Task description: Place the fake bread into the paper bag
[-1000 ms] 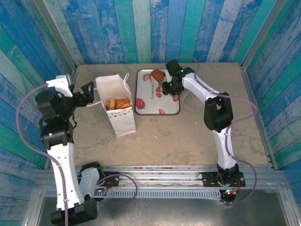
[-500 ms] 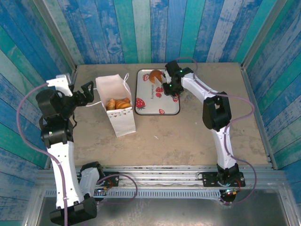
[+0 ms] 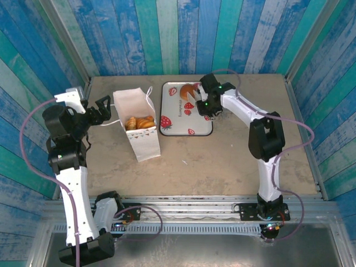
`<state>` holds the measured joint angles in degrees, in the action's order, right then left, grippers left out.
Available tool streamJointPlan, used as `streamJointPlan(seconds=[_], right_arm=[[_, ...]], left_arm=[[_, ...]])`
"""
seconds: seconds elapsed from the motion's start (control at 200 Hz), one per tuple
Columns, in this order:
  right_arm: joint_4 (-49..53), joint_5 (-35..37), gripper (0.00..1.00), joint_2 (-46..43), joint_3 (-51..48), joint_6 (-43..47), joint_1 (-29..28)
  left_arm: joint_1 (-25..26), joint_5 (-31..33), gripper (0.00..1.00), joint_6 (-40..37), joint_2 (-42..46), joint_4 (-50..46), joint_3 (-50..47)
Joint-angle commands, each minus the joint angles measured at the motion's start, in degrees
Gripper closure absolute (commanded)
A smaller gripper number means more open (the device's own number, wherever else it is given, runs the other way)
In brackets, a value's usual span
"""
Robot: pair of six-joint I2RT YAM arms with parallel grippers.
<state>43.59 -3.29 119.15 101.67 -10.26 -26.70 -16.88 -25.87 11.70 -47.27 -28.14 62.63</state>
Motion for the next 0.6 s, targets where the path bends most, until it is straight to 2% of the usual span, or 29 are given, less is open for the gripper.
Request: streamJointPlan(seconds=[0.0, 0.356, 0.596], right_arm=[[-3.64, 1.37, 0.88, -7.14, -4.09, -1.23, -0.39], [-5.94, 4.92, 0.89, -28.58, -19.99, -3.79, -4.11], [-3.34, 8.87, 0.89, -41.6, -22.98, -4.42, -7.23]], left_arm=[[-0.23, 0.47, 0.03, 1.28, -0.78, -0.64, 2.05], [-0.24, -3.06, 0.02, 4.94, -5.41, 0.48, 2.92], [-0.26, -6.99, 0.0, 5.18, -15.31, -0.86, 7.72]])
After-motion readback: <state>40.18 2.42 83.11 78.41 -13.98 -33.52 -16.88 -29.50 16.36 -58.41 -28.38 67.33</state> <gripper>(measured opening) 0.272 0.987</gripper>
